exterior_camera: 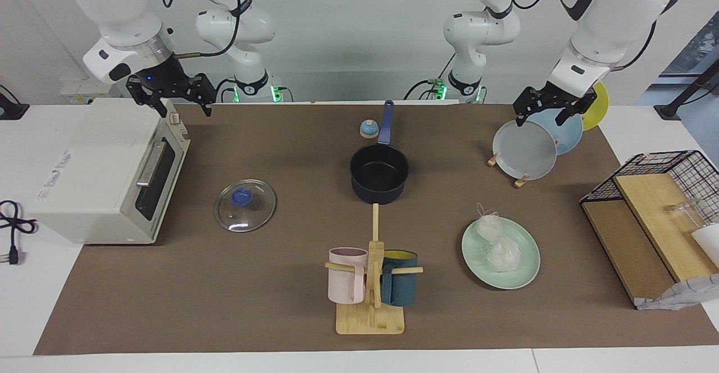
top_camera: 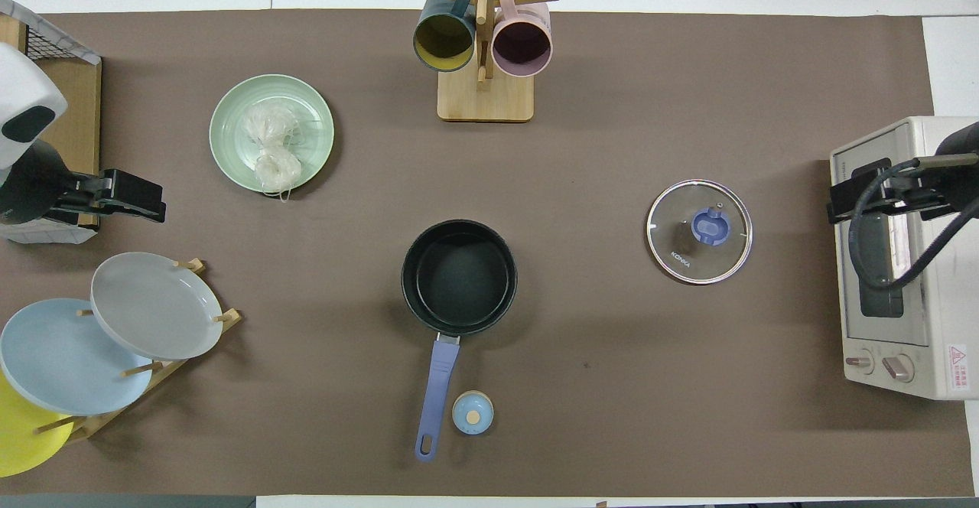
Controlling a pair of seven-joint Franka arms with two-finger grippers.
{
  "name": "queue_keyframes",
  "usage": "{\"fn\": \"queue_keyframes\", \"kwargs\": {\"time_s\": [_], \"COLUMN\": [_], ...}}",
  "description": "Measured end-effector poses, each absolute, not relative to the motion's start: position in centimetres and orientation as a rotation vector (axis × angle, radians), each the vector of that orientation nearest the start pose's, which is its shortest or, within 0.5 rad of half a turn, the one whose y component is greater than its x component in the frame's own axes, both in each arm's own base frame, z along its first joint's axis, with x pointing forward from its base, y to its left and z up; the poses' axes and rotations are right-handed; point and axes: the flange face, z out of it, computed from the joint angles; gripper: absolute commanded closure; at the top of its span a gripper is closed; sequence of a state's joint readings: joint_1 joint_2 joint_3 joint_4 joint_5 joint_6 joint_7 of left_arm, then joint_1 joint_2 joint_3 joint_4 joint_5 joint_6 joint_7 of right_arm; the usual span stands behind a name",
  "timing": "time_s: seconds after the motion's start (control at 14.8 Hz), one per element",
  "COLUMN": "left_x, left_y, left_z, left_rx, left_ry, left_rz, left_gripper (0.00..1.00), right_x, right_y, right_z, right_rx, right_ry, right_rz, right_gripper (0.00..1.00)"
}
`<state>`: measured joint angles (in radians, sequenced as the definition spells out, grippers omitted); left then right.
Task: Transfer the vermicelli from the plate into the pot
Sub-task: 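Move the left gripper toward the vermicelli on the green plate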
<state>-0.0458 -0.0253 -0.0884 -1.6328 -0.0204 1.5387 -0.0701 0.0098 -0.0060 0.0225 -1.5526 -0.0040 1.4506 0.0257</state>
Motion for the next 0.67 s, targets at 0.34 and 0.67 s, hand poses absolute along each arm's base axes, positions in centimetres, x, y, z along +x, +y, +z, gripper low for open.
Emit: {"fn": "queue_keyframes", "kwargs": {"time_s": [0.34,0.67], "left_x": [53.7,53.9], "left_y": [-7.5,-7.6], "left_z": [60.7,60.8], "left_rx": [-3.149,-3.153], "left_ry": [0.100,0.100], "left_rz": [0.111,0.076], "left_gripper": [0.00,0.00], "right_x": [54.0,55.1], "right_y": [1.7,1.9], "right_z": [62.6,61.4], "right_rx": [-3.145,-3.136], "right_ry": [-0.010,-0.011], "right_rz": [0.147,0.051], "right_gripper": [0.00,0.00]}}
